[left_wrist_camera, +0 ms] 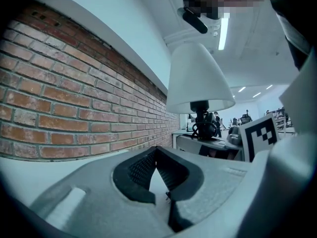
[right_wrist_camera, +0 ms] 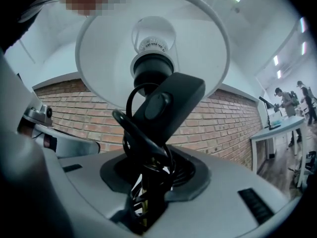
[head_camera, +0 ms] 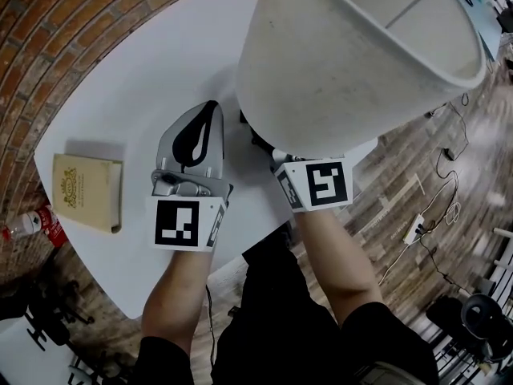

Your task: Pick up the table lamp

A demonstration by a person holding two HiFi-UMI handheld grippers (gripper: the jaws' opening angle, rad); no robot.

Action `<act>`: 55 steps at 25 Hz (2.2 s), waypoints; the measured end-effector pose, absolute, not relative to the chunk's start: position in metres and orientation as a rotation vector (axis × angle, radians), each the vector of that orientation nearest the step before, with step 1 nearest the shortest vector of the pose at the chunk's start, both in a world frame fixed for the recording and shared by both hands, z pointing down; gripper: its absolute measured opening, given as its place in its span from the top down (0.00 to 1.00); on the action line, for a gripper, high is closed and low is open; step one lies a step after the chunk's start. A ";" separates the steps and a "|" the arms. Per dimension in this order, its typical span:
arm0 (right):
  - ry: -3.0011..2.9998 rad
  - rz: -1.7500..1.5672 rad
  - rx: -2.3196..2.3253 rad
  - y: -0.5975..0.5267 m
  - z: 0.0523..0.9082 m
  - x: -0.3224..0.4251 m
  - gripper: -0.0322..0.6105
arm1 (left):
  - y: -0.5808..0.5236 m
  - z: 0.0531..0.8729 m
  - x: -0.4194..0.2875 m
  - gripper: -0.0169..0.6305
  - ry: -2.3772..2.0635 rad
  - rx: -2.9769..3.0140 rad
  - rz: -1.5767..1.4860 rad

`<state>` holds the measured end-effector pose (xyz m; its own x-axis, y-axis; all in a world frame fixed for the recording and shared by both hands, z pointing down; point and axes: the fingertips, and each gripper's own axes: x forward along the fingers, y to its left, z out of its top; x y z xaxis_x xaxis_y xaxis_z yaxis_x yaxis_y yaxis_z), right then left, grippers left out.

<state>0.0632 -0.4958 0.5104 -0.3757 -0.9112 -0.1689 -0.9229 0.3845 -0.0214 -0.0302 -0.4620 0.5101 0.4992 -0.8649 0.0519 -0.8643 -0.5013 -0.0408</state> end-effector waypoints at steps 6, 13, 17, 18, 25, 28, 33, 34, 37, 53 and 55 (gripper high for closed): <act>2.472 0.129 -1.673 -0.499 0.506 0.063 0.80 | -0.466 0.515 -0.030 0.96 1.570 -2.704 -0.117; 2.505 0.131 -1.668 -0.499 0.495 0.067 0.83 | -0.458 0.504 -0.027 0.96 1.557 -2.699 -0.110; 2.526 0.112 -1.669 -0.496 0.486 0.070 0.84 | -0.454 0.491 -0.026 0.96 1.554 -2.688 -0.100; 2.537 0.112 -1.665 -0.495 0.482 0.069 0.84 | -0.453 0.487 -0.026 0.96 1.553 -2.686 -0.098; 2.624 0.088 -1.672 -0.480 0.459 0.061 0.84 | -0.440 0.447 -0.029 0.96 1.553 -2.663 -0.062; 2.656 0.061 -1.674 -0.471 0.449 0.061 0.85 | -0.433 0.428 -0.033 0.96 1.557 -2.650 -0.050; 2.696 0.031 -1.667 -0.451 0.426 0.060 0.85 | -0.415 0.396 -0.038 0.96 1.552 -2.634 -0.051; 2.702 0.025 -1.666 -0.446 0.420 0.061 0.85 | -0.409 0.392 -0.038 0.96 1.548 -2.643 -0.058; 2.696 0.018 -1.677 -0.434 0.395 0.066 0.85 | -0.389 0.378 -0.037 0.96 1.527 -2.669 -0.086; 2.829 0.007 -1.548 -0.338 0.273 0.059 0.85 | -0.291 0.266 -0.062 0.96 1.554 -2.624 -0.127; 2.883 -0.003 -1.501 -0.323 0.271 0.056 0.85 | -0.277 0.260 -0.061 0.96 1.563 -2.616 -0.146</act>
<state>0.0559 -0.3230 0.2707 -0.5690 -0.8166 0.0971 -0.8168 0.5749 0.0482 -0.0613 -0.2772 0.2601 0.4713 -0.8812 0.0356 -0.8725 -0.4718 -0.1270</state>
